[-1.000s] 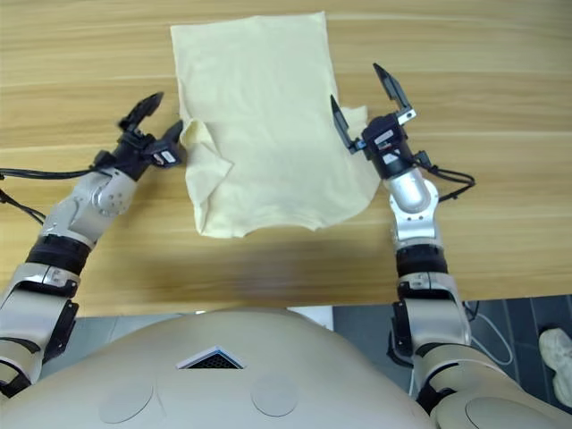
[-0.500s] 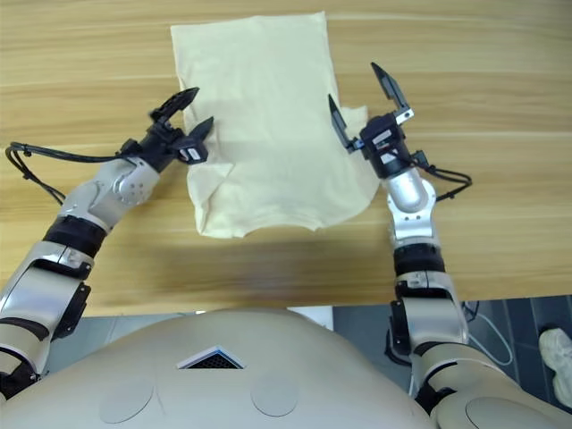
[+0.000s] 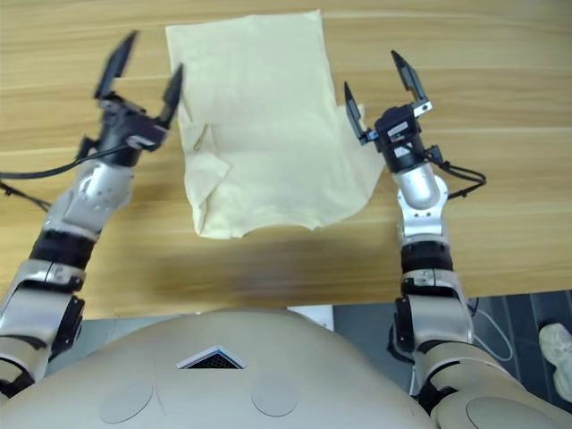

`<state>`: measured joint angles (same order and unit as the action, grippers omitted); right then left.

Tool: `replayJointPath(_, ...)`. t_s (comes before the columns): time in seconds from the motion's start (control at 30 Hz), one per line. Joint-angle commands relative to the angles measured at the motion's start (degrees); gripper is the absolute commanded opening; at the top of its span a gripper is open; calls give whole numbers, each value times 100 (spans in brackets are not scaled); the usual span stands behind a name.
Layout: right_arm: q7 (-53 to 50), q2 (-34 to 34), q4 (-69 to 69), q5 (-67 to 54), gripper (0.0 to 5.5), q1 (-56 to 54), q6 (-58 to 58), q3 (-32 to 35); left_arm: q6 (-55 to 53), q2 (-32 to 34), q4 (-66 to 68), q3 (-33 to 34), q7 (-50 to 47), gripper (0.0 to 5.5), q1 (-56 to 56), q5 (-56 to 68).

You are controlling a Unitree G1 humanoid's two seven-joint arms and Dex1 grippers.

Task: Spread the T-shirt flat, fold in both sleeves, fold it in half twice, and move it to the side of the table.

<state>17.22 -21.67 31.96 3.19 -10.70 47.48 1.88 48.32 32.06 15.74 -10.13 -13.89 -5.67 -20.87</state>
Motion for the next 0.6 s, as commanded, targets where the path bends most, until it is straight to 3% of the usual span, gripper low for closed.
replayJointPath(0.03,-36,-225,-8,-4,376,109,-117,138,-273,351,-329,188,771,313,813,489)
replayJointPath(0.23,-260,-779,-302,-85,376,325,-275,713,-564,536,-55,-219,1709,313,1596,6)
replayJointPath(0.43,-917,-1188,-247,-58,376,134,-725,1449,-637,261,38,-383,1918,313,1503,-234)
replayJointPath(0.6,-1135,-1193,-420,14,376,198,-972,1508,-599,80,155,-601,2070,313,1343,-424)
